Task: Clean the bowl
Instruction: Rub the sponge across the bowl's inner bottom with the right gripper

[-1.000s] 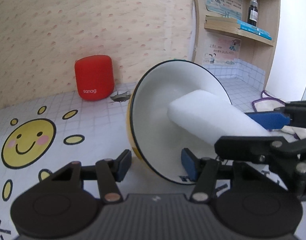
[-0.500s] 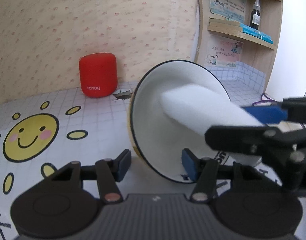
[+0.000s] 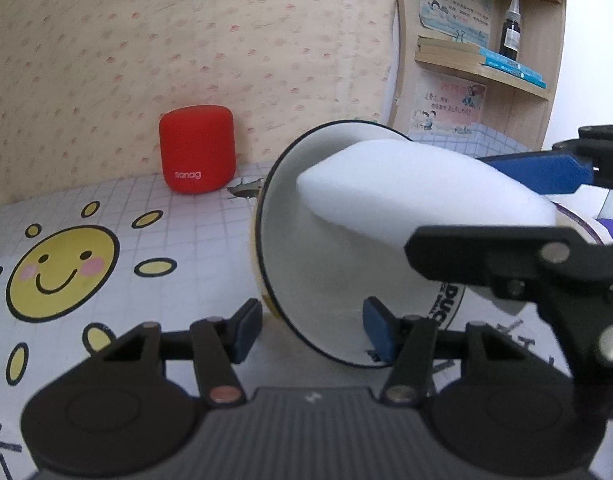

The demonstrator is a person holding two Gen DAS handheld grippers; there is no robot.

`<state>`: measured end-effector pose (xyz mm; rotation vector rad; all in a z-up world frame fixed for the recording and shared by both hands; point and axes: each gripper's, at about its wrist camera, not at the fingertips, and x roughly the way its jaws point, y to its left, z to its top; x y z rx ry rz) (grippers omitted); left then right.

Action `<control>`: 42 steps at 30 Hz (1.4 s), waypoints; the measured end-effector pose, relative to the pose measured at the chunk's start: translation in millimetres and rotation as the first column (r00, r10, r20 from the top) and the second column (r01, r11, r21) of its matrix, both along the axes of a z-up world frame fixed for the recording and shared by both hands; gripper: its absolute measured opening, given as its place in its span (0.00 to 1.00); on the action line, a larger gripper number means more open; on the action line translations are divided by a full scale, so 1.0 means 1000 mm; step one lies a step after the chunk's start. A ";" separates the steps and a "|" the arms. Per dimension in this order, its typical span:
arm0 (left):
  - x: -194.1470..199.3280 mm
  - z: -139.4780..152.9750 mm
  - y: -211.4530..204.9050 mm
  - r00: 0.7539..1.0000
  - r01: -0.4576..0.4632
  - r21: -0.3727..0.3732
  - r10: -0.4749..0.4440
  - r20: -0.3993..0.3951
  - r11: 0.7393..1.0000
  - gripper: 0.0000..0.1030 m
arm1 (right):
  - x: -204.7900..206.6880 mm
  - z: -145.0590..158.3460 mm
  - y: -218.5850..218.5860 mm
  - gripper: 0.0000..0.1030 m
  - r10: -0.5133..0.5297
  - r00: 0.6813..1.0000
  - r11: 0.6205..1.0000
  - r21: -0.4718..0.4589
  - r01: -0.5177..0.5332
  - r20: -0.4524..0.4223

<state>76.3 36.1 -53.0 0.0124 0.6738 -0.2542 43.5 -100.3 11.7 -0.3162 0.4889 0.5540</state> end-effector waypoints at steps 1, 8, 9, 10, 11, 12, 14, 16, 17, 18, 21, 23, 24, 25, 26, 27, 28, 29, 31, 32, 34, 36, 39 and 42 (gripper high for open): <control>0.000 0.000 0.000 1.000 0.000 -0.001 0.000 0.000 1.000 0.52 | 0.000 0.000 -0.002 0.51 -0.005 1.000 1.000 0.005 0.005 -0.005; -0.001 0.000 0.001 1.000 0.002 -0.003 -0.002 -0.001 1.000 0.53 | 0.008 -0.006 -0.010 0.51 -0.036 0.994 0.995 0.087 0.045 -0.101; -0.001 0.000 0.001 1.000 0.002 -0.006 -0.002 -0.001 1.000 0.53 | 0.009 -0.007 -0.011 0.51 -0.036 0.994 0.995 0.090 0.046 -0.107; -0.001 0.000 0.002 1.000 0.002 -0.007 -0.002 -0.001 1.000 0.53 | 0.010 -0.008 -0.011 0.51 -0.039 0.992 0.994 0.094 0.050 -0.117; -0.002 0.000 0.002 1.000 0.002 -0.009 -0.002 -0.001 1.000 0.53 | 0.012 -0.009 -0.010 0.51 -0.045 0.991 0.994 0.094 0.057 -0.124; -0.002 0.000 0.002 1.000 0.001 -0.008 -0.001 -0.001 1.000 0.53 | 0.014 -0.009 -0.009 0.51 -0.047 0.991 0.992 0.107 0.061 -0.125; -0.003 0.000 0.002 1.000 -0.002 -0.008 0.002 0.000 1.000 0.53 | 0.017 -0.007 -0.009 0.51 -0.046 0.990 0.987 0.147 0.065 -0.130; -0.004 0.000 0.004 1.000 -0.008 -0.014 0.008 0.000 1.000 0.53 | 0.021 -0.006 -0.008 0.51 -0.040 0.989 0.981 0.184 0.066 -0.143; -0.005 0.000 0.006 1.000 -0.014 -0.020 0.014 -0.001 1.000 0.53 | 0.023 -0.008 -0.008 0.51 -0.039 0.987 0.979 0.193 0.069 -0.154; -0.005 0.000 0.008 1.000 -0.020 -0.027 0.020 -0.002 0.999 0.53 | 0.024 -0.010 -0.007 0.51 -0.041 0.986 0.978 0.193 0.072 -0.161; -0.006 0.000 0.016 0.999 -0.041 -0.049 0.041 -0.003 0.998 0.53 | 0.025 -0.018 -0.009 0.51 -0.062 0.982 0.979 0.181 0.095 -0.177; -0.006 0.000 0.021 0.998 -0.065 -0.064 0.065 -0.003 0.996 0.55 | 0.024 -0.019 -0.012 0.51 -0.069 0.981 0.976 0.190 0.104 -0.182; -0.006 0.000 0.023 0.997 -0.072 -0.069 0.072 -0.003 0.995 0.56 | 0.023 -0.019 -0.013 0.51 -0.068 0.981 0.976 0.194 0.104 -0.182; -0.006 0.000 0.025 0.996 -0.086 -0.072 0.086 -0.003 0.994 0.57 | 0.022 -0.019 -0.014 0.51 -0.066 0.981 0.975 0.197 0.102 -0.183; -0.006 0.000 0.026 0.996 -0.092 -0.070 0.092 -0.004 0.993 0.57 | 0.020 -0.019 -0.015 0.51 -0.064 0.982 0.976 0.194 0.099 -0.179; -0.006 0.000 0.027 0.995 -0.096 -0.068 0.096 -0.004 0.993 0.57 | 0.019 -0.018 -0.014 0.51 -0.062 0.983 0.977 0.190 0.096 -0.174; -0.006 0.000 0.026 0.995 -0.100 -0.056 0.100 -0.004 0.993 0.57 | 0.016 -0.017 -0.014 0.51 -0.060 0.985 0.978 0.188 0.090 -0.160; -0.007 0.000 0.025 0.995 -0.100 -0.049 0.100 -0.004 0.994 0.56 | 0.013 -0.015 -0.014 0.51 -0.058 0.988 0.979 0.185 0.084 -0.143; -0.007 0.000 0.022 0.995 -0.100 -0.032 0.100 -0.003 0.995 0.56 | 0.008 -0.011 -0.013 0.51 -0.054 0.992 0.980 0.184 0.074 -0.113; -0.007 0.000 0.022 0.995 -0.099 -0.028 0.099 -0.003 0.995 0.57 | 0.006 -0.009 -0.013 0.51 -0.053 0.994 0.980 0.185 0.070 -0.100; -0.007 -0.001 0.022 0.995 -0.098 -0.030 0.098 -0.003 0.995 0.57 | 0.001 -0.005 -0.012 0.51 -0.050 0.996 0.980 0.188 0.063 -0.073; -0.007 0.000 0.022 0.995 -0.097 -0.032 0.097 -0.004 0.995 0.57 | -0.003 -0.001 -0.011 0.51 -0.047 0.998 0.980 0.190 0.055 -0.046; -0.007 0.000 0.020 0.995 -0.096 -0.024 0.096 -0.004 0.995 0.57 | -0.008 0.004 -0.010 0.51 -0.047 0.999 0.980 0.192 0.049 -0.012; -0.007 0.000 0.019 0.995 -0.095 -0.019 0.095 -0.003 0.995 0.58 | -0.006 0.006 -0.012 0.51 -0.064 0.998 0.977 0.202 0.062 0.000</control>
